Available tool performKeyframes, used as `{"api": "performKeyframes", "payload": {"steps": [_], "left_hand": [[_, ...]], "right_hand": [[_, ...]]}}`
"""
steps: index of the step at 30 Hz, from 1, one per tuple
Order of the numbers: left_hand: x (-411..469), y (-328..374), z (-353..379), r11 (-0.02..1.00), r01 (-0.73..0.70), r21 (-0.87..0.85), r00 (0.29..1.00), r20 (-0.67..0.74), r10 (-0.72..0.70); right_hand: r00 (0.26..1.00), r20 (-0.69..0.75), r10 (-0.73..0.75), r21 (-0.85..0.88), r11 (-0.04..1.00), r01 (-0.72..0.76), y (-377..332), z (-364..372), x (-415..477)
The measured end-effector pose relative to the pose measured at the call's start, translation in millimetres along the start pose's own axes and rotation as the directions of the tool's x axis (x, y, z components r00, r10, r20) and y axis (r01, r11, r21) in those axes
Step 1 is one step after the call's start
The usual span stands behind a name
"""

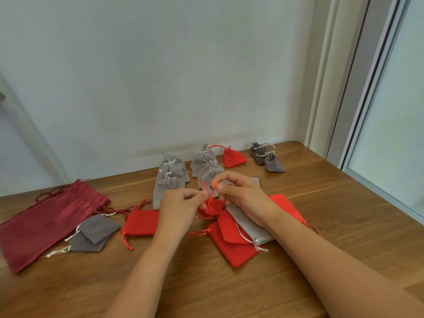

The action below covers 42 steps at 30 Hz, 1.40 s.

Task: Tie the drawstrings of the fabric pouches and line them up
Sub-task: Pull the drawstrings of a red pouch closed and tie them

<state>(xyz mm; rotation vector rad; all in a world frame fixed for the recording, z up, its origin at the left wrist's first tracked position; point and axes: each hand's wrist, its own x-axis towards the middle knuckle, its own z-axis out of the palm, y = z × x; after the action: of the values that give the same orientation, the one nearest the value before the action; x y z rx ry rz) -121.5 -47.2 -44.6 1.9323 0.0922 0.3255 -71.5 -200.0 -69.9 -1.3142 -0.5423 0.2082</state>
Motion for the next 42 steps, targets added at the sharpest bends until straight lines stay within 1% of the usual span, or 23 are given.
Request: {"api": "performKeyframes", "payload": {"steps": [2,4,6,8,9,11,13,15,18,20,22,24,27,28,30,32,35,37,38,40,42], "left_hand": [[-0.7,-1.0,1.7,0.994,-0.043,0.105,0.997,0.073,0.035],[-2.5,1.6,3.4,0.985,-0.098,0.144,0.990,0.115,0.081],[-4.8,5.5,3.6,0.983,-0.131,0.126,0.981,0.160,0.110],[-7.6,8.9,3.8,0.985,-0.149,0.087,0.967,0.221,0.126],[-8.3,9.3,4.3,0.985,-0.152,0.081,0.965,0.226,0.130],[-7.3,9.0,5.3,0.988,-0.131,0.078,0.980,0.158,0.118],[-6.1,9.3,5.2,0.997,-0.065,0.034,0.994,0.095,0.061],[-5.1,8.8,4.4,0.998,0.025,-0.060,0.997,0.077,-0.021],[-4.0,6.3,3.2,0.980,0.139,-0.145,0.988,0.082,-0.128],[-3.5,5.0,2.9,0.951,0.241,-0.192,0.967,0.129,-0.219],[-1.6,3.3,0.9,0.890,0.378,-0.254,0.920,0.208,-0.331],[0.0,2.9,-4.2,0.804,0.487,-0.341,0.869,0.285,-0.405],[-0.7,4.2,-11.3,0.644,0.609,-0.462,0.792,0.385,-0.473],[-2.2,5.4,-12.8,0.600,0.635,-0.486,0.772,0.413,-0.483],[-4.3,7.0,-14.2,0.545,0.670,-0.504,0.742,0.463,-0.484],[-5.7,8.6,-14.3,0.519,0.692,-0.502,0.722,0.499,-0.479],[-6.8,9.2,-13.9,0.482,0.704,-0.521,0.710,0.521,-0.474],[-6.8,8.3,-14.3,0.481,0.702,-0.524,0.712,0.525,-0.466],[-7.0,8.3,-14.4,0.507,0.694,-0.511,0.719,0.524,-0.456],[-6.1,8.3,-14.2,0.604,0.646,-0.467,0.758,0.492,-0.429],[-5.3,9.1,-14.1,0.715,0.559,-0.419,0.816,0.428,-0.388]], "right_hand": [[1.000,0.027,0.015,0.022,1.000,-0.016,1.8,1.3,1.5],[0.998,0.050,0.026,0.044,0.999,-0.028,2.3,0.8,2.3],[0.999,0.036,0.014,0.013,1.000,-0.015,3.0,0.0,2.1],[1.000,-0.007,0.007,-0.031,0.999,-0.007,2.7,1.1,1.2],[1.000,-0.025,0.011,-0.036,0.999,-0.012,2.4,1.9,1.0],[0.999,-0.020,0.032,-0.021,0.999,-0.032,1.1,3.2,0.8],[0.998,0.009,0.058,0.019,0.998,-0.058,-0.3,3.3,0.3],[0.998,0.009,0.061,0.021,0.998,-0.061,0.0,2.6,0.1],[0.999,-0.024,0.037,-0.049,0.998,-0.038,1.8,1.9,-0.2],[0.997,-0.069,0.036,-0.048,0.998,-0.040,1.5,1.0,-0.4],[0.993,-0.109,0.044,-0.034,0.998,-0.048,0.8,-0.5,-0.5],[0.992,-0.116,0.057,-0.008,0.998,-0.058,-0.3,-0.7,-0.8],[0.996,-0.035,0.082,0.086,0.993,-0.079,-3.7,0.1,-1.6],[0.996,0.001,0.087,0.113,0.990,-0.086,-4.1,-0.2,-1.6],[0.995,0.049,0.085,0.140,0.986,-0.091,-4.9,-1.6,-2.0],[0.993,0.096,0.069,0.128,0.989,-0.081,-4.5,-3.9,-2.3],[0.985,0.165,0.049,0.092,0.994,-0.065,-3.9,-5.1,-2.0],[0.981,0.189,0.049,0.094,0.993,-0.068,-3.9,-5.8,-1.7],[0.979,0.200,0.042,0.093,0.994,-0.061,-3.7,-6.3,-1.4],[0.981,0.187,0.047,0.111,0.991,-0.069,-5.9,-6.5,-1.6],[0.991,0.119,0.055,0.079,0.995,-0.064,-8.3,-8.6,-1.3]]}}
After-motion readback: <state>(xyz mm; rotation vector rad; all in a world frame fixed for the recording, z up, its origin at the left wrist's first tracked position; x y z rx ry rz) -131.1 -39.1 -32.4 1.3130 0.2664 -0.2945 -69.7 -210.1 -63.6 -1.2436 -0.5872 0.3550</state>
